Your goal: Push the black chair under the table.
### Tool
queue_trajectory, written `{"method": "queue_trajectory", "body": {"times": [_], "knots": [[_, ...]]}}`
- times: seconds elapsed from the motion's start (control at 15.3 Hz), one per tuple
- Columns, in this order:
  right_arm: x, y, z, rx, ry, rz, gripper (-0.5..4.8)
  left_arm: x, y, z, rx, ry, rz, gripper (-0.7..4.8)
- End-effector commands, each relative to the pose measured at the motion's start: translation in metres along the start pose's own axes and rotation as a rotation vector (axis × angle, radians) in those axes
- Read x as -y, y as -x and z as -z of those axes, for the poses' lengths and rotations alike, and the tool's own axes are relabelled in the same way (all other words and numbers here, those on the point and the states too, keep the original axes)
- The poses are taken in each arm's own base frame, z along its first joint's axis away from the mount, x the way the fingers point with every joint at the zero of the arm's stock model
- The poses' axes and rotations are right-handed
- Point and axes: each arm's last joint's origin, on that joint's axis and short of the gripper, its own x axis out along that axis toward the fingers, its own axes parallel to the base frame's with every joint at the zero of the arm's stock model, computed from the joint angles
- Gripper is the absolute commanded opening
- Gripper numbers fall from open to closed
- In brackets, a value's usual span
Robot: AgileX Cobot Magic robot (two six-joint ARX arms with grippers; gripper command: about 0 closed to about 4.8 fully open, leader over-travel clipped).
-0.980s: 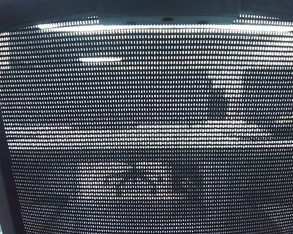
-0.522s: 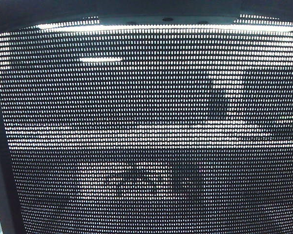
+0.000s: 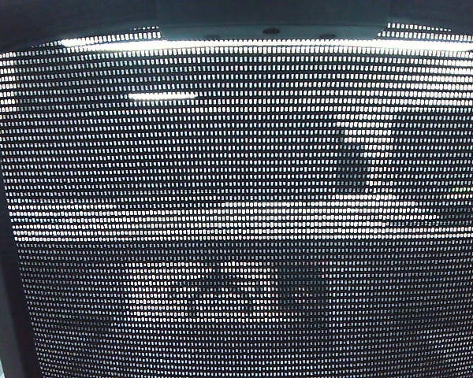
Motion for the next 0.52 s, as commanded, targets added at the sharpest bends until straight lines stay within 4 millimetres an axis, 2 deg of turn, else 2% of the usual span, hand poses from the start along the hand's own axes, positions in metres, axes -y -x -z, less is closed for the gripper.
{"method": "queue_trajectory", "body": {"times": [0.07, 0.26, 0.52], "knots": [[0.0, 0.0, -0.001, 0.02, 0.011, 0.014, -0.05, 0.003, 0.001, -0.011, 0.008, -0.156, -0.26, -0.05], [0.0, 0.0, -0.001, 0.022, 0.019, 0.019, -0.05, -0.008, -0.006, -0.015, -0.028, -0.169, -0.392, -0.05], [0.002, -0.006, -0.002, -0.024, 0.018, 0.02, -0.05, -0.021, -0.003, -0.013, 0.006, -0.246, -0.719, -0.05]]}}
